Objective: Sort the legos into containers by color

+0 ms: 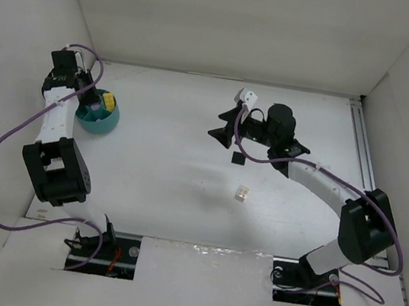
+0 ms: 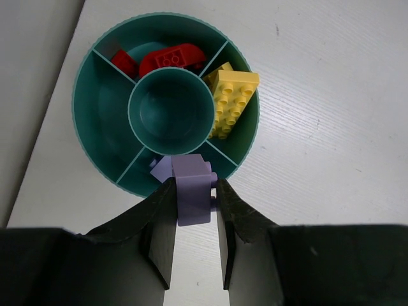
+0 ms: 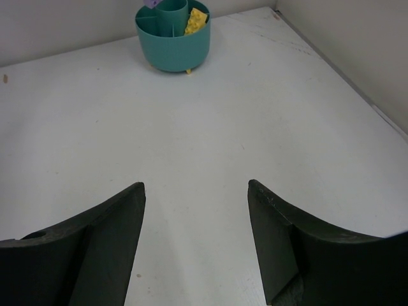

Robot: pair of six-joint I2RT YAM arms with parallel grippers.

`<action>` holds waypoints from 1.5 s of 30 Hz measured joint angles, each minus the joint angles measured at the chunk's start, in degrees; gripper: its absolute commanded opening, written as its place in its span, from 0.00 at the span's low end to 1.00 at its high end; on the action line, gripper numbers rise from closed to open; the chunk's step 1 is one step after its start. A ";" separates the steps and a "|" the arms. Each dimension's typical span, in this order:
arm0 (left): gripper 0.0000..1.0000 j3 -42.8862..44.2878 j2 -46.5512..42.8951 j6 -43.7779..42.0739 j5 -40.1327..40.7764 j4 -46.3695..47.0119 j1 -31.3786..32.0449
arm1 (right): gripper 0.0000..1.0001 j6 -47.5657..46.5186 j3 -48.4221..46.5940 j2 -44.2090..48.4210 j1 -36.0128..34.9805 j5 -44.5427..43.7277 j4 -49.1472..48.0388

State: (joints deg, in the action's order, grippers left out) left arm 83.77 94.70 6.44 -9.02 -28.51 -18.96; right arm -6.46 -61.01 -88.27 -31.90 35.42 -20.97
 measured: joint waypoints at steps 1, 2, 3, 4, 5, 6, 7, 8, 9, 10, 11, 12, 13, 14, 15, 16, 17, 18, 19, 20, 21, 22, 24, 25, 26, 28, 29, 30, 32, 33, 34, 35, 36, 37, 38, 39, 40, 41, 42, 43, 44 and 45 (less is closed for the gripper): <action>0.00 -0.02 0.02 0.00 0.20 -0.04 0.02 | 0.71 0.00 -0.11 -0.22 0.00 0.02 -0.02; 0.00 -0.07 0.00 0.00 0.35 -0.04 0.11 | 0.71 0.00 -0.13 -0.33 0.02 0.02 0.00; 0.00 -0.07 0.02 0.00 0.50 -0.09 0.15 | 0.71 0.00 -0.13 -0.37 0.02 0.02 0.02; 0.00 -0.07 0.00 0.00 0.57 -0.09 0.20 | 0.71 0.00 -0.13 -0.39 0.02 0.02 0.02; 0.00 -0.09 0.02 0.00 0.66 -0.09 0.22 | 0.71 -0.02 -0.13 -0.39 0.02 0.02 0.00; 0.00 -0.09 0.02 0.00 0.72 -0.11 0.22 | 0.71 0.00 -0.13 -0.39 0.02 0.09 -0.02; 0.00 -0.09 0.02 0.00 0.74 -0.09 0.22 | 0.71 0.00 -0.13 -0.44 0.02 0.15 0.00; 0.00 -0.09 0.07 0.00 0.74 -0.11 0.24 | 0.71 0.00 -0.13 -0.48 0.02 0.22 0.00; 0.00 -0.09 0.09 0.00 0.74 -0.17 0.26 | 0.71 0.00 -0.13 -0.59 0.02 0.31 -0.02; 0.00 -0.09 0.17 0.00 0.76 -0.31 0.26 | 0.71 0.00 -0.15 -0.66 0.02 0.42 0.00; 0.00 -0.09 0.22 0.00 0.79 -0.44 0.26 | 0.71 0.00 -0.20 -0.72 0.02 0.44 0.02; 0.00 -0.09 0.35 0.00 0.85 -0.52 0.26 | 0.71 0.00 -0.26 -0.76 0.02 0.46 0.02; 0.00 -0.09 0.57 0.00 0.90 -0.61 0.26 | 0.71 0.00 -0.35 -0.81 0.02 0.46 0.02; 0.01 -0.09 0.79 0.00 0.92 -0.70 0.26 | 0.71 0.00 -0.46 -0.81 0.02 0.48 0.02; 0.01 -0.09 1.03 0.00 0.94 -0.87 0.26 | 0.71 0.00 -0.48 -0.81 0.02 0.52 0.00; 0.01 -0.09 1.27 0.00 0.96 -1.07 0.26 | 0.71 0.00 -0.50 -0.81 0.02 0.59 0.00; 0.01 -0.09 1.44 0.00 0.96 -1.31 0.26 | 0.71 0.00 -0.50 -0.81 0.02 0.59 0.02; 0.01 -0.09 1.77 0.00 0.96 -1.40 0.26 | 0.71 0.00 -0.50 -0.81 0.02 0.59 0.04; 0.01 -0.09 2.01 0.00 0.96 -1.42 0.26 | 0.71 0.00 -0.52 -0.83 0.02 0.61 0.02; 0.01 -0.09 2.27 0.00 1.01 -1.51 0.26 | 0.71 0.00 -0.57 -0.92 0.02 0.61 0.02; 0.01 -0.09 2.49 0.00 1.05 -1.57 0.26 | 0.71 0.00 -0.61 -1.03 0.02 0.61 0.02; 0.03 -0.09 2.73 0.00 1.07 -1.64 0.26 | 0.71 0.00 -0.66 -1.16 0.09 0.61 0.02; 0.07 -0.09 3.10 0.00 1.09 -1.70 0.26 | 0.71 0.00 -0.68 -1.36 0.15 0.61 0.02; 0.09 -0.09 3.32 0.02 1.09 -1.77 0.26 | 0.71 0.00 -0.68 -1.40 0.24 0.61 0.07; 0.13 -0.09 3.52 0.02 1.09 -1.75 0.26 | 0.71 0.00 -0.68 -1.40 0.35 0.63 0.09; 0.19 -0.09 3.89 0.04 1.09 -1.79 0.26 | 0.71 0.00 -0.76 -1.40 0.46 0.63 0.11; 0.21 -0.09 4.11 0.04 1.07 -1.79 0.26 | 0.71 0.00 -0.83 -1.40 0.46 0.61 0.13; 0.24 -0.09 4.24 0.04 1.09 -1.79 0.26 | 0.71 0.00 -0.90 -1.40 0.46 0.63 0.15; 0.30 -0.09 4.48 0.07 1.07 -1.79 0.26 | 0.71 0.00 -1.11 -1.42 0.46 0.63 0.15; 0.36 -0.09 4.57 0.07 1.07 -1.79 0.26 | 0.71 0.00 -1.18 -1.44 0.46 0.63 0.15; 0.40 -0.09 4.59 0.09 1.09 -1.81 0.26 | 0.71 0.00 -1.20 -1.44 0.46 0.63 0.15; 0.43 -0.09 4.59 0.04 0.96 -1.84 0.26 | 0.72 0.00 -1.20 -1.44 0.46 0.61 0.17; 0.46 -0.09 4.59 0.07 0.79 -1.81 0.26 | 0.72 -0.02 -1.20 -1.44 0.46 0.63 0.22; 0.54 -0.09 4.59 0.02 0.44 -1.75 0.26 | 0.73 0.00 -1.20 -1.44 0.46 0.63 0.33; 0.56 -0.09 4.59 -0.17 0.20 -1.75 0.26 | 0.73 -0.04 -1.20 -1.44 0.46 0.61 0.46; 0.56 -0.09 4.59 -0.11 -0.04 -1.75 0.26 | 0.73 -0.09 -1.20 -1.44 0.46 0.61 0.70; 0.56 -0.09 4.57 -0.11 -0.46 -1.68 0.26 | 0.73 -0.28 -1.20 -1.44 0.63 0.59 1.29; 0.56 -0.11 4.48 -0.11 -0.68 -1.62 0.26 | 0.73 -0.42 -1.20 -1.44 0.72 0.59 1.51; 0.56 -0.35 4.33 -0.13 -1.07 -1.25 0.26 | 0.73 -0.72 -1.20 -1.44 0.94 0.57 2.16; 0.56 -0.74 3.80 -0.13 -1.57 -1.01 0.26 | 0.72 -1.07 -1.20 -1.44 1.31 0.59 2.99; 0.56 -1.33 2.99 -0.13 -2.56 -0.68 0.26 | 0.72 -1.77 -1.22 -1.42 1.81 0.59 4.15; 0.56 -2.32 1.70 -0.13 -3.85 0.20 0.26 | 0.70 -2.97 -1.25 -1.31 2.71 0.83 6.34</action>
State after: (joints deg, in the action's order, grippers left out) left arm 81.45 96.40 6.31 -12.86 -28.32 -18.70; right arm -9.43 -62.26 -89.58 -29.19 36.25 -14.63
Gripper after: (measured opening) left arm 0.557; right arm 0.720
